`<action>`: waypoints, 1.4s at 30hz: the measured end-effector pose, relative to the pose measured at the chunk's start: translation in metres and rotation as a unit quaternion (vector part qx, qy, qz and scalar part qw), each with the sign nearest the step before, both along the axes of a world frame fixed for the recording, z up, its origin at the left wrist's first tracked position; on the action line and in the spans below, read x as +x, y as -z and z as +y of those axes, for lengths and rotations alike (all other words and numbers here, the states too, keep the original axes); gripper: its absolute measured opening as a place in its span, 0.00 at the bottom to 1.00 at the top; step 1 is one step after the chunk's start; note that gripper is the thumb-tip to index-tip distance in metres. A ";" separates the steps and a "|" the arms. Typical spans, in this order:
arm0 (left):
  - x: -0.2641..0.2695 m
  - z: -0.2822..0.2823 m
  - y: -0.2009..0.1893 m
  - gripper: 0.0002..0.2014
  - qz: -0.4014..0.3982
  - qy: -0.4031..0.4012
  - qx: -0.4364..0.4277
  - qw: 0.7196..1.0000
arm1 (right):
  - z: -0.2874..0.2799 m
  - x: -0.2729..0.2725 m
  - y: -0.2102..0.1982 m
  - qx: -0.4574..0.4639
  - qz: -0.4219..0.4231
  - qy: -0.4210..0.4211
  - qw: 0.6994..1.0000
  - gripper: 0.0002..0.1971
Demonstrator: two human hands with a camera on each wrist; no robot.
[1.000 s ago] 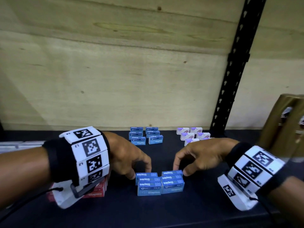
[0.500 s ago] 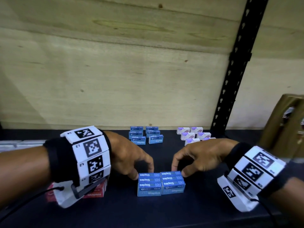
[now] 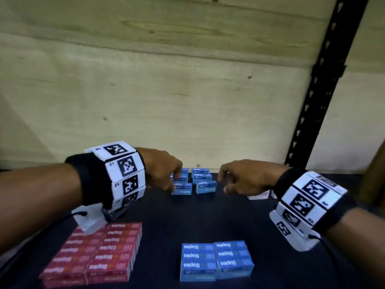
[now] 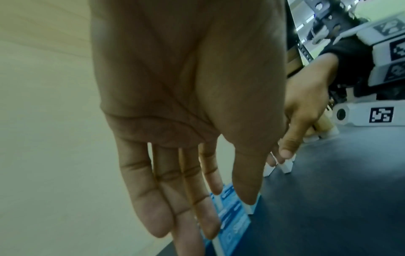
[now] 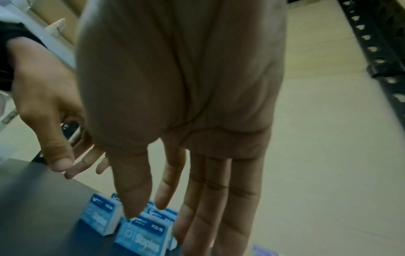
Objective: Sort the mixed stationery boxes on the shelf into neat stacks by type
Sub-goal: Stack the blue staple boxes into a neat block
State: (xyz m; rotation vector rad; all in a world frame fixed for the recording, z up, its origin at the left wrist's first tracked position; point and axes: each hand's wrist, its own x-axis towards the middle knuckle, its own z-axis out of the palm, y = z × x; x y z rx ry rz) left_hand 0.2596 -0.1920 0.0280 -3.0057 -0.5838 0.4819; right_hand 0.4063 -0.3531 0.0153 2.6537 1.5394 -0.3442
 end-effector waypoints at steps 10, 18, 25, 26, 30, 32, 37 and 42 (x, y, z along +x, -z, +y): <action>0.033 0.016 0.021 0.09 0.019 0.015 0.051 0.998 | 0.048 0.019 0.016 -0.019 -0.047 -0.005 0.999 0.15; 0.040 0.015 0.024 0.11 0.019 0.044 0.058 0.997 | 0.048 0.019 0.014 -0.044 0.001 -0.016 0.999 0.06; 0.021 -0.014 0.016 0.15 0.067 0.063 -0.024 0.996 | 0.019 0.004 0.012 -0.051 0.033 -0.041 0.997 0.06; 0.017 -0.019 0.016 0.15 0.072 0.065 -0.031 0.995 | 0.013 0.000 0.013 -0.048 0.034 -0.040 0.997 0.06; 0.002 -0.034 0.014 0.14 0.080 0.070 -0.056 0.993 | -0.006 -0.010 0.014 -0.049 0.057 -0.028 0.997 0.08; -0.005 -0.040 0.014 0.15 0.085 0.070 -0.054 0.992 | -0.017 -0.016 0.012 -0.056 0.067 -0.024 0.996 0.09; -0.019 -0.049 0.013 0.15 0.087 0.078 -0.047 0.992 | -0.037 -0.024 0.011 -0.064 0.093 -0.016 0.994 0.06; -0.030 -0.055 0.012 0.15 0.090 0.078 -0.053 0.991 | -0.051 -0.029 0.010 -0.065 0.107 -0.022 0.992 0.09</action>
